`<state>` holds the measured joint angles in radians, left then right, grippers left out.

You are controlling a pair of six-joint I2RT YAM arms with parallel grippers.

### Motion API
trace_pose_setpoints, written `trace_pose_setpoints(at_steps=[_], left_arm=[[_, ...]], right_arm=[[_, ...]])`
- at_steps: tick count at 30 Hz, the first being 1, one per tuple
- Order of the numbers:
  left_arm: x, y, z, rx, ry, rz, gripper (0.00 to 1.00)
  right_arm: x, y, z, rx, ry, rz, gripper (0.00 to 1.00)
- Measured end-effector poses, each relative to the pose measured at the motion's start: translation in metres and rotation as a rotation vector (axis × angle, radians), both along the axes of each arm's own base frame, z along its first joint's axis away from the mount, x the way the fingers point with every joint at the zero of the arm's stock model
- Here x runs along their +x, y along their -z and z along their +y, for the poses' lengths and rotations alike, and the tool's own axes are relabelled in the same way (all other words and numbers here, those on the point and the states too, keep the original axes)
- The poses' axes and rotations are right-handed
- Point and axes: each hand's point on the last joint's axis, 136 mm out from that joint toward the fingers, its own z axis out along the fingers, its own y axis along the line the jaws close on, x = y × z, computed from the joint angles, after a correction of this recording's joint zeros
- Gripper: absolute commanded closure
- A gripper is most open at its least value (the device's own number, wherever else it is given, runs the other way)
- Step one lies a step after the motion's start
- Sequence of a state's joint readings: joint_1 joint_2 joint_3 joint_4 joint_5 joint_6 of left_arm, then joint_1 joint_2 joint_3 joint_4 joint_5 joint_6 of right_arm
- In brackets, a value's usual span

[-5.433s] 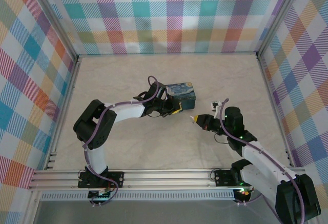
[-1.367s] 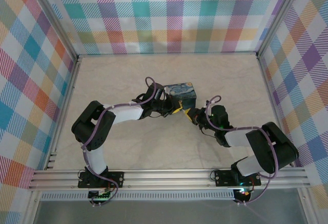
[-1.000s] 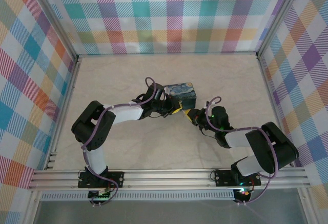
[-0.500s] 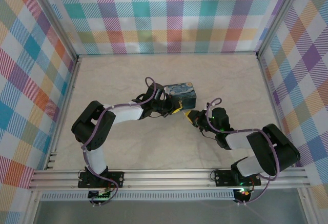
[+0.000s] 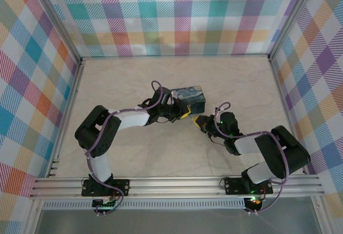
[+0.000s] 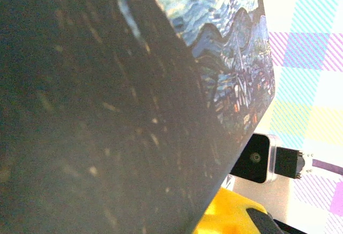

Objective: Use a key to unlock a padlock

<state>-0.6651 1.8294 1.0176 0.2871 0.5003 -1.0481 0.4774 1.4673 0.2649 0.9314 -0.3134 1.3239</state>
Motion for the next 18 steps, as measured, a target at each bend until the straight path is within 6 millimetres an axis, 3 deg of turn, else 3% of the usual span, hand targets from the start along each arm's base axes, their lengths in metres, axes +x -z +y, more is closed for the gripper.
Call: trace_pose_setpoints(at_steps=[5, 13, 18], left_arm=[[0.0, -0.001, 0.0, -0.003, -0.002, 0.0, 0.96], [0.0, -0.001, 0.0, -0.004, -0.002, 0.0, 0.96], [0.0, -0.001, 0.0, -0.005, -0.003, 0.002, 0.96]], right_arm=[[0.0, -0.002, 0.0, 0.004, 0.002, -0.008, 1.0], [0.002, -0.023, -0.004, 0.021, 0.023, -0.064, 1.0], [0.001, -0.021, -0.004, 0.014, 0.024, -0.055, 1.0]])
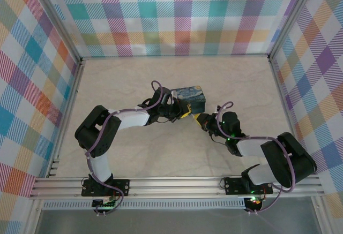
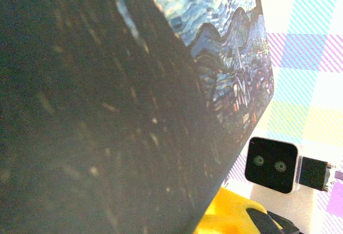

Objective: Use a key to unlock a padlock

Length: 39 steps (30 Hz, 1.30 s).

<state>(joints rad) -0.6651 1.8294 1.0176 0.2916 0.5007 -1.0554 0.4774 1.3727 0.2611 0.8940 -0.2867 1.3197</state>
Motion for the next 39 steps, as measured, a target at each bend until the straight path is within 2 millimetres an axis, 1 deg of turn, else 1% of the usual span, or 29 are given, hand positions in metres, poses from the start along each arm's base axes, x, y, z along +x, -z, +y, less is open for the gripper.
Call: trace_pose_setpoints(at_steps=[11, 16, 28, 34, 39], left_arm=[[0.0, 0.0, 0.0, 0.0, 0.0, 0.0, 0.96], [0.0, 0.0, 0.0, 0.0, 0.0, 0.001, 0.96], [0.0, 0.0, 0.0, -0.003, -0.003, 0.006, 0.96], [0.0, 0.0, 0.0, -0.002, -0.003, 0.006, 0.96], [0.0, -0.001, 0.0, -0.006, -0.004, 0.004, 0.96]], right_arm=[[-0.003, 0.008, 0.001, -0.01, -0.007, 0.02, 1.0], [-0.003, 0.009, 0.001, -0.012, -0.005, 0.021, 1.0], [0.0, 0.022, 0.001, -0.038, 0.001, 0.044, 1.0], [0.001, 0.018, 0.002, -0.03, -0.001, 0.03, 1.0], [0.001, 0.007, 0.001, -0.021, 0.002, 0.001, 1.0]])
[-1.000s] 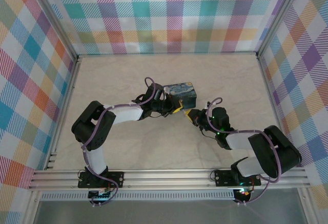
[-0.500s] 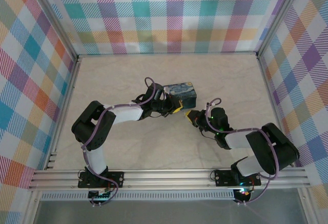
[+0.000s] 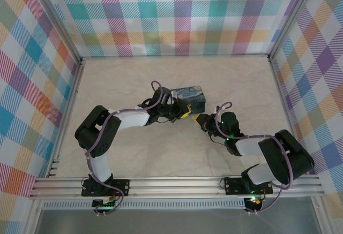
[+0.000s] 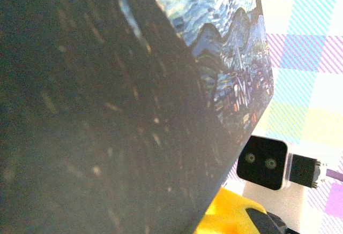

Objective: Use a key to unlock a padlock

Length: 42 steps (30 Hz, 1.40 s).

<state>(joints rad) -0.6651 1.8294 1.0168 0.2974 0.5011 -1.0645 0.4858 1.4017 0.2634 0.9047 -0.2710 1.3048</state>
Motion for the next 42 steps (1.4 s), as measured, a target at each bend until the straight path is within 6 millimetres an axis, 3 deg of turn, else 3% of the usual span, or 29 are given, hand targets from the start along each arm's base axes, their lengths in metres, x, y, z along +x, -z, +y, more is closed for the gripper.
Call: trace_pose_setpoints(at_steps=[15, 28, 42], left_arm=[[0.001, -0.005, -0.002, -0.023, -0.004, 0.0, 0.96], [0.002, -0.007, -0.003, -0.051, -0.017, -0.003, 0.95], [0.003, -0.009, -0.004, -0.08, -0.032, 0.001, 0.95]], right_arm=[[0.001, 0.009, -0.001, -0.021, 0.008, 0.016, 1.0], [0.002, -0.006, -0.005, -0.001, 0.027, -0.039, 1.0], [0.003, -0.007, -0.007, -0.002, 0.043, -0.055, 1.0]])
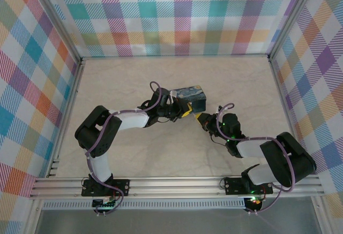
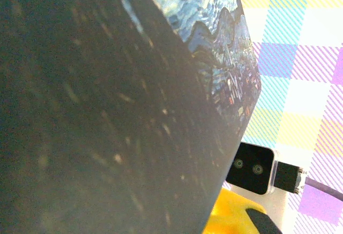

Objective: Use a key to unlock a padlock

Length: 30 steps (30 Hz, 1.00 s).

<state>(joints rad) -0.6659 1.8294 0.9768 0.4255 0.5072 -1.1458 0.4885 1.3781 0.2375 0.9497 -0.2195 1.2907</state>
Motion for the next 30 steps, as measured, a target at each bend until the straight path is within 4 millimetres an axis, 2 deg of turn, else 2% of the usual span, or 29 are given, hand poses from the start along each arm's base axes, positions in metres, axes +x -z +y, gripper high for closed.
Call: trace_pose_setpoints(at_steps=[18, 30], left_arm=[[0.002, -0.004, -0.001, -0.018, -0.011, -0.003, 0.95], [0.005, -0.009, -0.003, -0.037, -0.019, -0.016, 0.95]], right_arm=[[0.006, -0.001, 0.003, -0.004, -0.001, -0.024, 1.0], [0.011, -0.009, 0.0, 0.028, 0.035, -0.051, 1.0]])
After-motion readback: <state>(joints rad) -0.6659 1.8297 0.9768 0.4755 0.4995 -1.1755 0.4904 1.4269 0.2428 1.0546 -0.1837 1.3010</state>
